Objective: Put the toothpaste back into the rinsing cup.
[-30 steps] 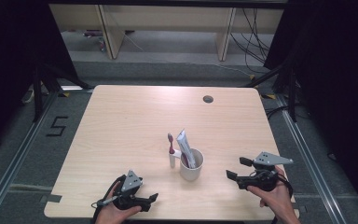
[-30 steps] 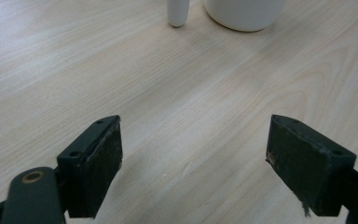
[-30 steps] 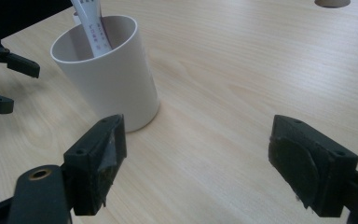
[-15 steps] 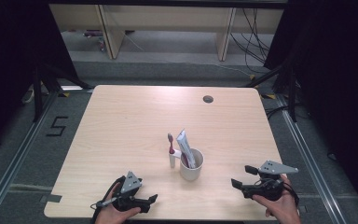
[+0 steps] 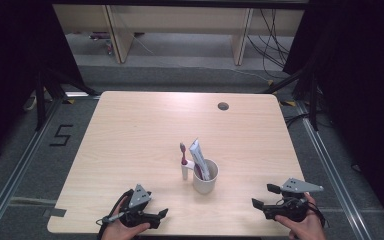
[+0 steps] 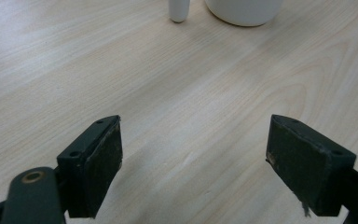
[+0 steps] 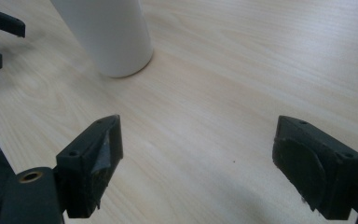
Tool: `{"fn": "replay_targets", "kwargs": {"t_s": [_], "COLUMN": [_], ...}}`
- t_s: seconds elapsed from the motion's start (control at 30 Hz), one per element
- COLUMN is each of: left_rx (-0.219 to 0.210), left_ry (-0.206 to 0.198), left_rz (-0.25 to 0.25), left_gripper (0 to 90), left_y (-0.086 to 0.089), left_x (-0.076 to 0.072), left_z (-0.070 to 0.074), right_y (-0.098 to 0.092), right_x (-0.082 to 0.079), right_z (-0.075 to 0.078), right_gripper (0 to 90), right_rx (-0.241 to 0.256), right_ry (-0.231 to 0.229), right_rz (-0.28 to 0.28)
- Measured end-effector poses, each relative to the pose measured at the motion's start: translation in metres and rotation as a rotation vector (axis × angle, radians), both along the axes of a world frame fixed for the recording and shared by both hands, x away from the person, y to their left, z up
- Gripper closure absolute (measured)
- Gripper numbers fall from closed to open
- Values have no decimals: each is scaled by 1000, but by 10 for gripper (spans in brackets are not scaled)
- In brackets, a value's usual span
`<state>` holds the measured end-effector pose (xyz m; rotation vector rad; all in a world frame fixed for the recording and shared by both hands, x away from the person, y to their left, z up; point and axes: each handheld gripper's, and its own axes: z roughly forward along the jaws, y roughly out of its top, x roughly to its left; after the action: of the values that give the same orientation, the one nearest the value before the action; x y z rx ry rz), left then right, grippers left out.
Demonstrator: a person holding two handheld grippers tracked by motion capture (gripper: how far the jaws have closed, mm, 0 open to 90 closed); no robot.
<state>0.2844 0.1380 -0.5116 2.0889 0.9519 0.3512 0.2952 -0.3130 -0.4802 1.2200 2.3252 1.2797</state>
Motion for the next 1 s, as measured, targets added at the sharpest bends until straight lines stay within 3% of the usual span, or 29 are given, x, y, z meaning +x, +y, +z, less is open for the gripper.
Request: {"fn": "replay_targets", "kwargs": {"t_s": [0.03, 0.1, 0.13, 0.17, 0.23, 0.27, 0.3, 0.33, 0.37, 0.5, 0.6, 0.63, 0.67, 0.73, 0.8, 1.0], "left_rx": [-11, -10, -10, -5, -1, -1, -1, -8, -11, -12, -8, -8, -8, -14, -15, -13], "left_ry": [2, 4, 3, 2, 2, 2, 2, 5, 4, 1, 4, 3, 2, -3, -2, 1], "left_rz": [0, -1, 0, 2, 1, 2, 1, -2, 1, -4, 0, -1, -1, -5, -4, 0], "left_gripper": [179, 179, 179, 179, 179, 179, 180, 179, 180, 179, 179, 179, 179, 179, 179, 179], "left_y": [-1, -1, -1, 0, 0, 0, 0, 0, -1, 0, 0, 0, 0, -1, -1, -1], "left_x": [-1, -1, -1, -1, -1, -1, -1, -1, -1, -1, -1, -1, -1, -1, -1, -1], "left_z": [0, 0, 0, 0, 0, 0, 0, 0, 0, 0, 0, 0, 0, -1, -1, -1], "right_y": [-2, -1, -3, -1, -3, -3, -4, -4, -5, -5, -8, -6, -7, -5, -7, -9], "right_x": [0, -3, -2, -4, -5, -7, -6, -8, -8, -13, -13, -16, -15, -19, -18, -23], "right_z": [-1, -3, -3, -4, -4, -4, -6, -6, -7, -8, -10, -10, -11, -11, -12, -13], "right_gripper": [164, 164, 163, 163, 163, 163, 163, 163, 163, 163, 163, 163, 163, 163, 163, 163], "right_rx": [-19, -17, -37, -19, -38, -34, -45, -45, -60, -51, -74, -66, -73, -60, -89, -89], "right_ry": [-11, 23, -4, 27, 13, 37, 3, 35, 5, 52, 22, 43, 30, 70, 43, 33], "right_rz": [11, -5, 7, -7, 3, -1, 7, 3, 0, -15, 9, -11, -1, -16, 1, -16]}}
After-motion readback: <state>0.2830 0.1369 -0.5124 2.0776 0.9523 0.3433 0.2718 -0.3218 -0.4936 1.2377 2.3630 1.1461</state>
